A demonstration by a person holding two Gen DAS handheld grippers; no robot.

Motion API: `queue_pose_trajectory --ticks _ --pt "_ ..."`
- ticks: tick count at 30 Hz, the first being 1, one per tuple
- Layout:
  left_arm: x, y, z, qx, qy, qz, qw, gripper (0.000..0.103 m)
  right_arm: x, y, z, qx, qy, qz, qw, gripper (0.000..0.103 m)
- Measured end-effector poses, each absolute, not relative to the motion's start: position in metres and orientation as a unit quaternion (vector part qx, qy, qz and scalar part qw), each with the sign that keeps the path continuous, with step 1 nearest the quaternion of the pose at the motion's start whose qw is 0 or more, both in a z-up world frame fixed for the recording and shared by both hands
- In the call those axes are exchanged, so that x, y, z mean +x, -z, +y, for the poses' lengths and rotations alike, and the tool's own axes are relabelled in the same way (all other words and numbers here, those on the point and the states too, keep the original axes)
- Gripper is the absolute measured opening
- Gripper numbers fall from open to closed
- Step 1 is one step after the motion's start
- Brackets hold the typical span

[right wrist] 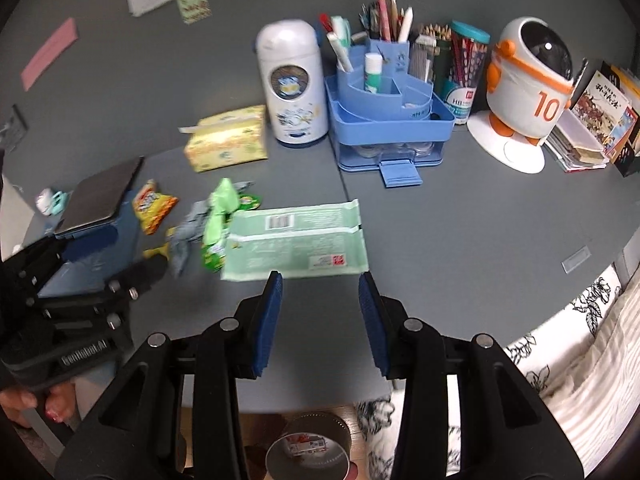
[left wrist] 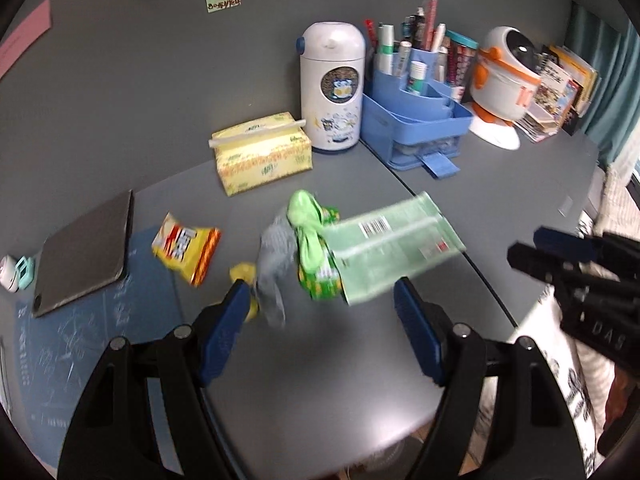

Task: Collect trash
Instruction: 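Move both tools back up over the desk toward the green items, then grasp the green cloth with the left tool while the right tool grasps the green wipe packet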

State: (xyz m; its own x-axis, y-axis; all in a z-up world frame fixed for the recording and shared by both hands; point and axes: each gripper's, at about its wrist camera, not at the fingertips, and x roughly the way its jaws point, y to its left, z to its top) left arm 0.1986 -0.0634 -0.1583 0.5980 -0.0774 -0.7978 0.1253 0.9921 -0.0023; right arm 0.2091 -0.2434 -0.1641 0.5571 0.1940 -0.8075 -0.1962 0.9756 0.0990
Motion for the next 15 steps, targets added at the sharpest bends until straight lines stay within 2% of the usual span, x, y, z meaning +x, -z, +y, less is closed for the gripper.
queue_pose_trajectory --ticks 15 --pt "0.273 0.202 -0.066 0.023 0.015 0.462 0.886 0.073 0.280 0.225 -0.244 -0.019 -0.122 0.479 0.869 0.036"
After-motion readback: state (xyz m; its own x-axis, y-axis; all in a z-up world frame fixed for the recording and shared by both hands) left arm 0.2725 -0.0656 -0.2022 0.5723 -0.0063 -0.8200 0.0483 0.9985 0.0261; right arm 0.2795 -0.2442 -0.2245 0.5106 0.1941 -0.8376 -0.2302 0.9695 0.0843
